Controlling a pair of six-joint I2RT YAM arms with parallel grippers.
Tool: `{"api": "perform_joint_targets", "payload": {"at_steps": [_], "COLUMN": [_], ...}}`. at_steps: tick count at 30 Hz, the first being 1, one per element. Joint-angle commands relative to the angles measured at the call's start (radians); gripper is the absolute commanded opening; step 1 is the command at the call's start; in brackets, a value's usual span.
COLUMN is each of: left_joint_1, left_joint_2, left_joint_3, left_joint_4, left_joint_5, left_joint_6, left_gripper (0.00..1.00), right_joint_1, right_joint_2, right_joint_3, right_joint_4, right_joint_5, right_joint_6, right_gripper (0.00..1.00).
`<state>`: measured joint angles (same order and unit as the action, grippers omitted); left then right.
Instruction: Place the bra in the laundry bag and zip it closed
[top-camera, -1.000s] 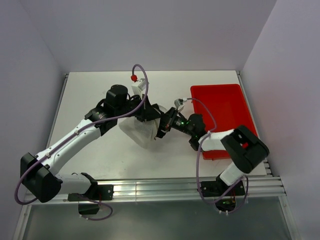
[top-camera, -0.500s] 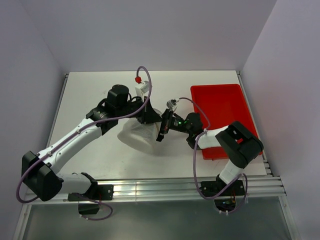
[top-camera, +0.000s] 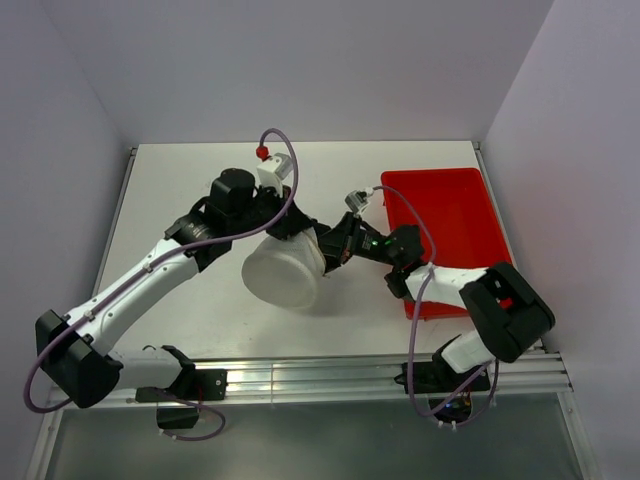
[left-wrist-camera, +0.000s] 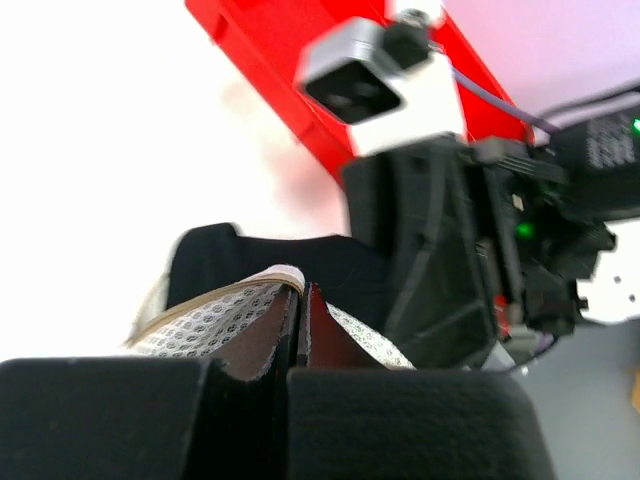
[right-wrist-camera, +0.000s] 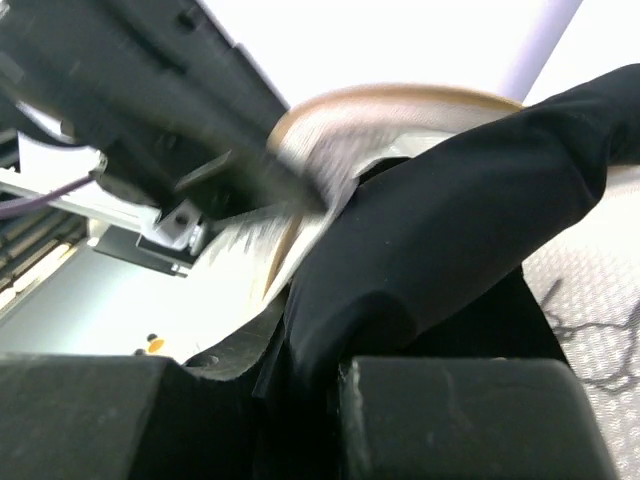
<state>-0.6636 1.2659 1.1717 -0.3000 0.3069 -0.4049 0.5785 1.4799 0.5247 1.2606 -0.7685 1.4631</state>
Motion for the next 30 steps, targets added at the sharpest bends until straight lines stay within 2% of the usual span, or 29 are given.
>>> {"api": "perform_joint_targets", "payload": {"at_steps": [1, 3, 4, 5, 6, 7, 9, 10, 12, 13, 16, 20, 22, 26, 30], "left_joint_1": [0.002, -0.017, -0.045, -0.063, -0.08, -0.1, -0.149, -0.159, -0.188, -0.195, -0.217, -0.235, -0.237, -0.272, -0.298], "left_joint_2": [0.036, 0.079, 0.09, 0.099, 0.111, 0.118, 0.133, 0.141, 0.159, 0.165, 0.175, 0.129, 0.08, 0.004, -0.023], "left_joint_3": [0.075, 0.109, 0.112, 0.111, 0.1, 0.089, 0.062, 0.053, 0.023, 0.016, 0.002, -0.05, -0.122, -0.25, -0.397], "left_joint_4": [0.036, 0.045, 0.059, 0.083, 0.14, 0.177, 0.289, 0.342, 0.424, 0.493, 0.573, 0.63, 0.657, 0.72, 0.836], "left_joint_5": [-0.141, -0.157, -0.169, -0.179, -0.187, -0.199, -0.232, -0.235, -0.252, -0.258, -0.272, -0.305, -0.368, -0.423, -0.451], "left_joint_6": [0.028, 0.021, 0.018, 0.018, 0.014, 0.009, -0.014, -0.026, -0.049, -0.057, -0.081, -0.109, -0.126, -0.144, -0.175], "left_gripper": [0.0, 0.0, 0.0, 0.0, 0.0, 0.0, 0.0, 0.0, 0.0, 0.0, 0.0, 0.0, 0.0, 0.09, 0.12], "right_joint_1": [-0.035, -0.052, -0.061, -0.063, -0.063, -0.063, -0.063, -0.063, -0.068, -0.069, -0.071, -0.071, -0.069, -0.068, -0.063], "right_joint_2": [-0.118, -0.203, -0.269, -0.303, -0.34, -0.374, -0.472, -0.498, -0.564, -0.578, -0.616, -0.629, -0.629, -0.639, -0.619], "right_joint_3": [-0.018, -0.029, -0.019, -0.019, 0.001, 0.012, 0.059, 0.075, 0.112, 0.126, 0.184, 0.247, 0.262, 0.27, 0.255], "right_joint_4": [0.334, 0.22, 0.059, -0.026, -0.123, -0.309, -0.502, -0.668, -0.778, -0.897, -1.102, -1.291, -1.369, -1.435, -1.474], "right_joint_5": [-0.064, -0.071, -0.074, -0.072, -0.066, -0.054, 0.001, 0.021, 0.058, 0.075, 0.175, 0.337, 0.438, 0.537, 0.598], "right_joint_6": [-0.062, -0.163, -0.261, -0.262, -0.371, -0.432, -0.595, -0.647, -0.742, -0.773, -0.888, -0.989, -1.014, -1.06, -1.074], "right_gripper": [0.0, 0.0, 0.0, 0.0, 0.0, 0.0, 0.0, 0.0, 0.0, 0.0, 0.0, 0.0, 0.0, 0.0, 0.0]}}
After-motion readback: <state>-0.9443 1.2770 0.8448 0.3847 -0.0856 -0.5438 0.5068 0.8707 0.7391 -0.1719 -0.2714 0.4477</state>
